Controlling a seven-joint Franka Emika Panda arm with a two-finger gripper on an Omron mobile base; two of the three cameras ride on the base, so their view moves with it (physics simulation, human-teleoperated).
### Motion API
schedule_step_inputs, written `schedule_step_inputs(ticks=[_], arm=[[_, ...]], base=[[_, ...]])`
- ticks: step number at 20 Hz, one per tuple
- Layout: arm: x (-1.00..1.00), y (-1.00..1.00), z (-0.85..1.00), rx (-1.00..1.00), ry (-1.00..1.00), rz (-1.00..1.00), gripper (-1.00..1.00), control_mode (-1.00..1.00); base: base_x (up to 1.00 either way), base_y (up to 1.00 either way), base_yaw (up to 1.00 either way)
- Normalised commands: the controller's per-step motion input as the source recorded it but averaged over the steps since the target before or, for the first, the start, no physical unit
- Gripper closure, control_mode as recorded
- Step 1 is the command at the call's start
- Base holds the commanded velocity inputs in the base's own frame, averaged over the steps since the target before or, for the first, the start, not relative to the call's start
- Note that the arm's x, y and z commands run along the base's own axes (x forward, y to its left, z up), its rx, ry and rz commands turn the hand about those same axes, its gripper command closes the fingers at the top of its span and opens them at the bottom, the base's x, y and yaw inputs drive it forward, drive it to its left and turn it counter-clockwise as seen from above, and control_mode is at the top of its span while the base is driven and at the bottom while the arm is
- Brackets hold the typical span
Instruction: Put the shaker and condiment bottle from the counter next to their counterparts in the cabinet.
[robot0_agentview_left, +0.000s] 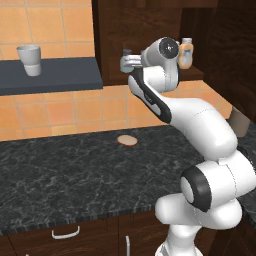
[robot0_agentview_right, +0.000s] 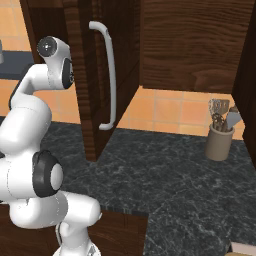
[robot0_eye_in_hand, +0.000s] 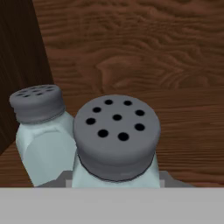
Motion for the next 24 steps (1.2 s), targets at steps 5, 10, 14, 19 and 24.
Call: schedule_step_inputs(ticks=[5,10,14,19,24], arm=[[0.3,0.06,-0.11,0.0,0.0,0.0,1.0,-1.0],[-0.01,0.06,-0.08,0.0,0.0,0.0,-1.0,-1.0],[-0.47,0.0,0.0,0.01,0.0,0.0,-1.0,-1.0],[-0.91,0.0,0.0,0.04,0.0,0.0,-1.0,-1.0],[-0.98,0.0,0.03,0.07,-0.01,0.0,-1.0,-1.0]], base=[[0.0,0.0,0.0],[0.0,0.0,0.0],[0.0,0.0,0.0],[0.0,0.0,0.0],[0.0,0.0,0.0]])
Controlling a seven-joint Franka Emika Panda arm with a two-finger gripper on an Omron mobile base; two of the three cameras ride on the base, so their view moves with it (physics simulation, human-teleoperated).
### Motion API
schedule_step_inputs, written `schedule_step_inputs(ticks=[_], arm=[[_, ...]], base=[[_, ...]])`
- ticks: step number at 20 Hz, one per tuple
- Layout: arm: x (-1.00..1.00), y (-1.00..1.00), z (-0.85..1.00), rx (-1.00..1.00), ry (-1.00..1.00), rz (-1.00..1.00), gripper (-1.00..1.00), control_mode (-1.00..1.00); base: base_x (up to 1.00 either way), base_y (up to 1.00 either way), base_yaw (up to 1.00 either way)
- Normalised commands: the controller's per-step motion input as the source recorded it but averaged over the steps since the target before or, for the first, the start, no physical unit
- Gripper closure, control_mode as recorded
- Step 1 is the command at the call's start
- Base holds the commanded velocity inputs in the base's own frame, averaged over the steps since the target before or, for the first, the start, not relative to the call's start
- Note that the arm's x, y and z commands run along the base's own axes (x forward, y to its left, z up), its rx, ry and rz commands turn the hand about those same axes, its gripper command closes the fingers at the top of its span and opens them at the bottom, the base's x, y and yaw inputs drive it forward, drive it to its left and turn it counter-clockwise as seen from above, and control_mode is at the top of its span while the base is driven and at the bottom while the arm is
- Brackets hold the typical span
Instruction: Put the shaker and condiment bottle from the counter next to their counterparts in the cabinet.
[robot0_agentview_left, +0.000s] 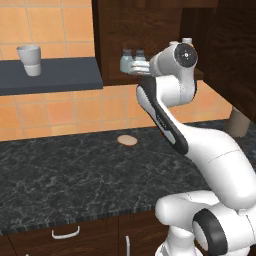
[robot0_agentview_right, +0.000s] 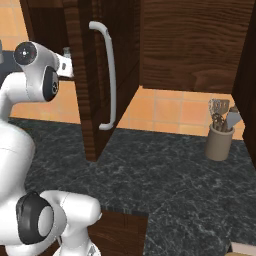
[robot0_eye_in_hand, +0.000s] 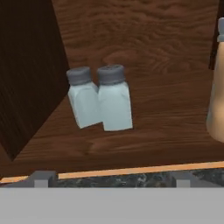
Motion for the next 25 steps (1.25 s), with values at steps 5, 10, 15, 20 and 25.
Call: schedule_step_inputs(ticks=[5,10,15,20,25], arm=[[-0.96,0.0,0.04,0.06,-0.01,0.0,-1.0,-1.0],[-1.0,0.03,0.06,0.06,0.0,0.0,-1.0,-1.0],[-1.0,0.06,0.02,0.06,0.0,0.0,-1.0,-1.0],[-1.0,0.11,0.01,0.05,0.0,-0.01,-1.0,-1.0],[-1.0,0.13,0.01,0.05,0.0,-0.02,-1.0,-1.0]], base=[[0.0,0.0,0.0],[0.0,0.0,0.0],[0.0,0.0,0.0],[0.0,0.0,0.0],[0.0,0.0,0.0]])
